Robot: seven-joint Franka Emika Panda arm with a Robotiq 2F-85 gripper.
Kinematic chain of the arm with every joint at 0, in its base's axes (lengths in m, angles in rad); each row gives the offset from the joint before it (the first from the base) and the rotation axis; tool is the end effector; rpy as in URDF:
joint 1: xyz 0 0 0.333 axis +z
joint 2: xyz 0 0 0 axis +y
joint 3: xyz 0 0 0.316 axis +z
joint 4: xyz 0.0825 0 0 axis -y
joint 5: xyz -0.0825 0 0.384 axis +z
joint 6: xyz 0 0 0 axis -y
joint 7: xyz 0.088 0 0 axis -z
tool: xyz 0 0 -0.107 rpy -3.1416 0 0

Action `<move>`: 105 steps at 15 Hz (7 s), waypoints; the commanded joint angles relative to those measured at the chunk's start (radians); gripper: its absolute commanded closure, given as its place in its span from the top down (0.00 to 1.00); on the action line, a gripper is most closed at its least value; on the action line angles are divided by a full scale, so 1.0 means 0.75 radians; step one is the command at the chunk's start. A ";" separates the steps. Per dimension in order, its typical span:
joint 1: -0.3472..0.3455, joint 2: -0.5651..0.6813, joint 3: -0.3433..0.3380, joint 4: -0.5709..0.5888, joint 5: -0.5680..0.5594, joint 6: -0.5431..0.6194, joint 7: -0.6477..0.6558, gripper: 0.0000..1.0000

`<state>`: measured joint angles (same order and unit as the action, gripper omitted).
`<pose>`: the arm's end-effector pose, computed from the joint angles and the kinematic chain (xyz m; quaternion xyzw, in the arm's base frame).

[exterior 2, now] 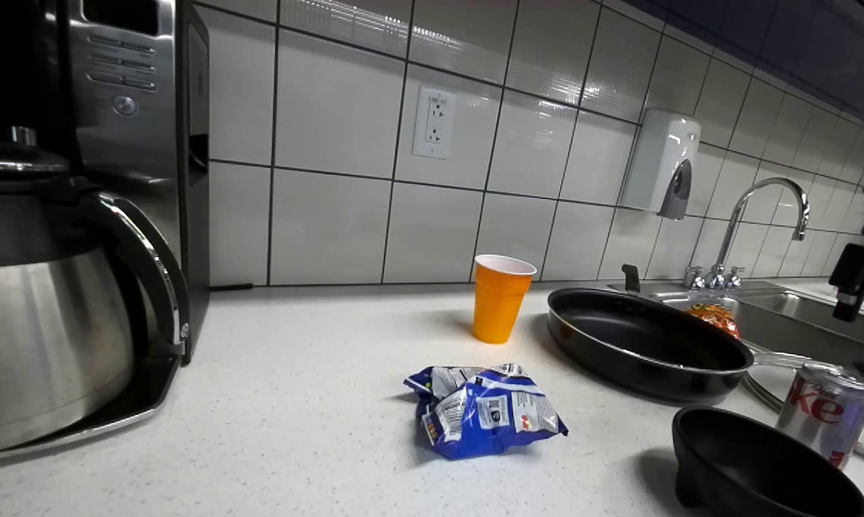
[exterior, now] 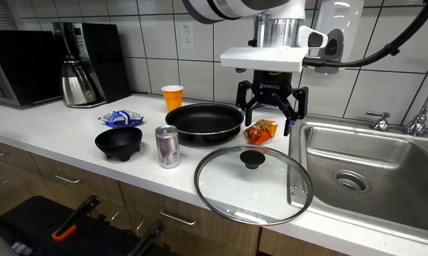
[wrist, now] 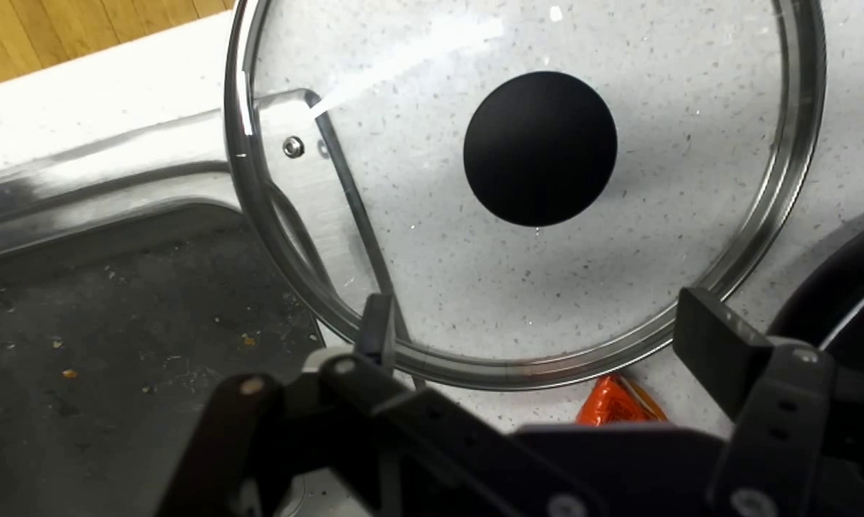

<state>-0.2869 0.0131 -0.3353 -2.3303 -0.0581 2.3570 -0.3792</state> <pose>0.4129 -0.2971 0.3335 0.9946 -0.1009 -0.0047 0.0234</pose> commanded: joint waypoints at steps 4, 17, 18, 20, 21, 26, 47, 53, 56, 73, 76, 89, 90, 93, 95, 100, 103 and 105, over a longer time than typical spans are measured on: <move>-0.011 0.055 0.019 0.071 -0.103 0.035 -0.115 1.00; -0.033 0.220 0.093 0.199 -0.014 0.191 -0.575 1.00; -0.034 0.229 0.103 0.207 -0.002 0.199 -0.597 1.00; -0.036 0.260 0.123 0.228 0.026 0.225 -0.633 1.00; -0.038 0.277 0.134 0.240 0.039 0.238 -0.653 1.00; -0.061 0.368 0.196 0.320 0.140 0.251 -0.760 1.00; -0.114 0.529 0.314 0.480 0.190 0.226 -0.857 0.74; -0.111 0.533 0.312 0.480 0.186 0.227 -0.858 0.27; -0.112 0.532 0.310 0.480 0.186 0.227 -0.857 0.05; -0.088 0.358 0.291 0.413 0.169 0.205 -0.837 0.00; -0.082 0.324 0.301 0.401 0.183 0.212 -0.851 0.00; 0.004 0.164 0.350 0.268 0.264 0.228 -0.948 0.00; 0.015 0.161 0.353 0.262 0.276 0.225 -0.965 0.00; 0.041 0.160 0.369 0.245 0.327 0.225 -1.017 0.00; 0.046 0.178 0.382 0.249 0.394 0.204 -1.066 0.00; 0.045 0.231 0.385 0.261 0.498 0.151 -1.188 0.00; 0.046 0.262 0.377 0.269 0.472 0.129 -1.195 0.00; 0.045 0.280 0.376 0.271 0.459 0.121 -1.198 0.00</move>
<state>-0.2452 0.2132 -0.0519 -2.1398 0.2881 2.4847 -1.2391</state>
